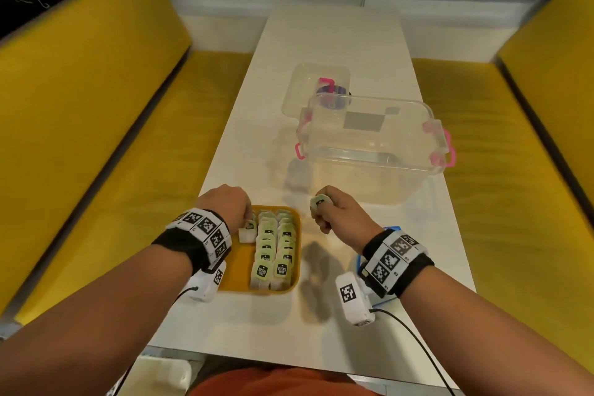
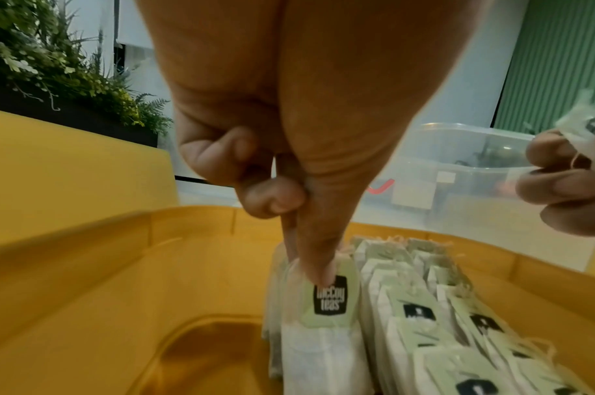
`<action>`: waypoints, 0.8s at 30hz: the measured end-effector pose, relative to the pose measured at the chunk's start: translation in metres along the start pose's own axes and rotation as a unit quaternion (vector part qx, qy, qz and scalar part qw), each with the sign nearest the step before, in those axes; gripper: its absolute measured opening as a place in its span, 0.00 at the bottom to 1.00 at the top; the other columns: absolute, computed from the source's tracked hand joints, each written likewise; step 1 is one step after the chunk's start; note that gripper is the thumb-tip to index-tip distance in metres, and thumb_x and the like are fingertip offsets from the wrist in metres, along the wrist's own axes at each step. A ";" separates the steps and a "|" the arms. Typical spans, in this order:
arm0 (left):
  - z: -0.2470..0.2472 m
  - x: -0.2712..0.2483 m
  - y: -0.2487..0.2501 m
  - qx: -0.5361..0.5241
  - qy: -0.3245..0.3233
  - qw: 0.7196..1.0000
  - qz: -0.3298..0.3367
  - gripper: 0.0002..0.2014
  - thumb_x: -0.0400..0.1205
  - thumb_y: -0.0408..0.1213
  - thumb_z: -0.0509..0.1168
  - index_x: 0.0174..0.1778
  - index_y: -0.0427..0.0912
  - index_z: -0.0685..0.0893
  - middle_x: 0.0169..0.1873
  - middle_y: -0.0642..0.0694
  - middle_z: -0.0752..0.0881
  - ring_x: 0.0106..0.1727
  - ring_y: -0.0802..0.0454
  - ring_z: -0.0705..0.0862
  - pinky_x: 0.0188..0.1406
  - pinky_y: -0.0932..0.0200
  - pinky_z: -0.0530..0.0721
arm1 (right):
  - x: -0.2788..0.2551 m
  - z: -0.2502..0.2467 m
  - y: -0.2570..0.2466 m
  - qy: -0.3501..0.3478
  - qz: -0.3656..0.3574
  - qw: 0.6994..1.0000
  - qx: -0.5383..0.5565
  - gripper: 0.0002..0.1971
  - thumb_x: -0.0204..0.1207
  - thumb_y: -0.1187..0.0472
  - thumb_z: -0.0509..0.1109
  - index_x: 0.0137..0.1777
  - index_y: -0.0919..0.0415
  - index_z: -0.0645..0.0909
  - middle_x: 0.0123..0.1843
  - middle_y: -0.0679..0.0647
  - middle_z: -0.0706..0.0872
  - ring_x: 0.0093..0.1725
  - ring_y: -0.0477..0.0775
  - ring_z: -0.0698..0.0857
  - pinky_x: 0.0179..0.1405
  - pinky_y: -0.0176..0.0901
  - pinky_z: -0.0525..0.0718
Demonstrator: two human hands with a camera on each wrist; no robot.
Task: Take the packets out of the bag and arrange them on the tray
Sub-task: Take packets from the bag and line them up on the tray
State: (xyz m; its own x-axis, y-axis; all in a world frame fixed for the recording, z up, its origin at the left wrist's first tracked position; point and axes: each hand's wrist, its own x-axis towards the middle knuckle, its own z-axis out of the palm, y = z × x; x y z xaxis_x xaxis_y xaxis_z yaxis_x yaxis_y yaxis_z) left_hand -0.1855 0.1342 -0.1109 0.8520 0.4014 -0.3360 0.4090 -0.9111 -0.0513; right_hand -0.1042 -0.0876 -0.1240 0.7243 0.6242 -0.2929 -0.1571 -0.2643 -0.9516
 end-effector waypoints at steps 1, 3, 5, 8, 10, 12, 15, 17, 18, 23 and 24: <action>0.001 0.000 0.000 0.001 0.000 1.000 0.001 0.06 0.77 0.40 0.72 0.35 0.56 0.87 0.43 0.53 0.89 0.43 0.51 0.86 0.37 0.59 0.81 | 0.001 0.000 0.003 -0.005 -0.013 1.000 -0.022 0.03 0.74 0.60 0.68 0.43 0.59 0.78 0.40 0.72 0.82 0.36 0.59 0.81 0.35 0.51 0.80; 0.002 0.001 0.001 -0.003 0.004 1.000 0.002 0.08 0.76 0.40 0.72 0.34 0.57 0.85 0.43 0.52 0.89 0.43 0.51 0.86 0.38 0.58 0.83 | 0.003 0.002 0.008 -0.008 -0.041 0.998 -0.044 0.02 0.79 0.64 0.71 0.46 0.61 0.81 0.46 0.69 0.86 0.42 0.59 0.86 0.39 0.49 0.87; 0.001 0.000 0.002 -0.007 0.015 1.000 0.000 0.05 0.76 0.40 0.72 0.37 0.56 0.86 0.44 0.51 0.89 0.44 0.50 0.86 0.40 0.58 0.84 | 0.004 0.004 0.009 -0.001 -0.051 0.998 -0.033 0.01 0.80 0.66 0.71 0.48 0.63 0.82 0.45 0.64 0.86 0.42 0.59 0.87 0.37 0.49 0.90; -0.002 -0.006 0.000 -0.006 0.042 0.999 0.007 0.04 0.78 0.43 0.71 0.47 0.55 0.88 0.48 0.51 0.89 0.47 0.50 0.86 0.42 0.57 0.84 | 0.003 0.010 0.006 -0.004 -0.043 0.999 0.003 0.03 0.79 0.67 0.71 0.50 0.67 0.83 0.44 0.63 0.85 0.39 0.56 0.87 0.34 0.48 0.90; -0.007 -0.011 -0.002 -0.025 0.064 0.997 0.021 0.05 0.79 0.47 0.69 0.49 0.55 0.88 0.48 0.53 0.89 0.48 0.51 0.85 0.41 0.58 0.81 | 0.004 0.015 0.003 -0.008 -0.048 0.999 0.019 0.02 0.79 0.69 0.72 0.49 0.68 0.83 0.43 0.64 0.86 0.38 0.54 0.88 0.36 0.48 0.91; -0.016 -0.018 -0.004 -0.082 0.089 0.991 0.050 0.07 0.80 0.52 0.67 0.48 0.56 0.87 0.45 0.57 0.88 0.46 0.56 0.84 0.40 0.61 0.77 | 0.008 0.021 0.001 -0.004 -0.063 0.998 0.009 0.01 0.78 0.70 0.72 0.46 0.66 0.83 0.41 0.64 0.87 0.38 0.54 0.88 0.40 0.50 0.91; -0.031 -0.032 0.002 -0.215 0.123 0.960 0.132 0.09 0.79 0.56 0.68 0.48 0.58 0.87 0.42 0.62 0.86 0.38 0.70 0.79 0.38 0.70 0.70 | 0.011 0.028 -0.004 -0.006 -0.072 0.997 -0.018 0.03 0.77 0.66 0.75 0.44 0.66 0.85 0.40 0.65 0.88 0.37 0.56 0.87 0.39 0.50 0.90; -0.038 -0.040 0.008 -0.242 0.129 0.945 0.177 0.10 0.78 0.57 0.69 0.51 0.60 0.86 0.42 0.63 0.86 0.38 0.76 0.76 0.36 0.74 0.67 | 0.010 0.032 -0.009 -0.014 -0.083 0.996 -0.041 0.06 0.76 0.61 0.76 0.44 0.65 0.86 0.40 0.63 0.89 0.36 0.55 0.88 0.37 0.50 0.90; -0.039 -0.042 0.010 -0.232 0.131 0.945 0.190 0.10 0.78 0.56 0.69 0.52 0.60 0.86 0.43 0.63 0.86 0.37 0.76 0.75 0.36 0.74 0.66 | 0.009 0.034 -0.011 -0.019 -0.091 0.994 -0.050 0.06 0.76 0.60 0.76 0.43 0.64 0.87 0.39 0.62 0.90 0.36 0.55 0.88 0.38 0.52 0.91; -0.037 -0.046 0.008 -0.235 0.169 0.938 0.193 0.05 0.81 0.46 0.69 0.50 0.54 0.87 0.40 0.60 0.85 0.37 0.76 0.76 0.34 0.76 0.66 | 0.007 0.038 -0.015 -0.023 -0.109 0.987 -0.118 0.04 0.74 0.62 0.78 0.41 0.62 0.87 0.39 0.61 0.91 0.33 0.49 0.88 0.38 0.40 0.88; -0.038 -0.048 0.006 -0.243 0.172 0.936 0.187 0.04 0.81 0.45 0.69 0.48 0.53 0.87 0.39 0.61 0.85 0.39 0.77 0.77 0.33 0.76 0.66 | 0.007 0.038 -0.015 -0.021 -0.111 0.984 -0.137 0.04 0.73 0.62 0.79 0.40 0.61 0.87 0.38 0.59 0.91 0.32 0.47 0.87 0.36 0.37 0.85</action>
State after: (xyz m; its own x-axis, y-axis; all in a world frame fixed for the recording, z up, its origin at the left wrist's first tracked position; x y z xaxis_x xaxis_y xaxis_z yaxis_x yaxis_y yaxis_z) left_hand -0.2111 0.1128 -0.0599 0.9861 0.1448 0.0819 0.0896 -0.8769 0.4723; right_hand -0.1222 -0.0517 -0.1153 0.6907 0.7176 -0.0893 0.1934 -0.3024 -0.9334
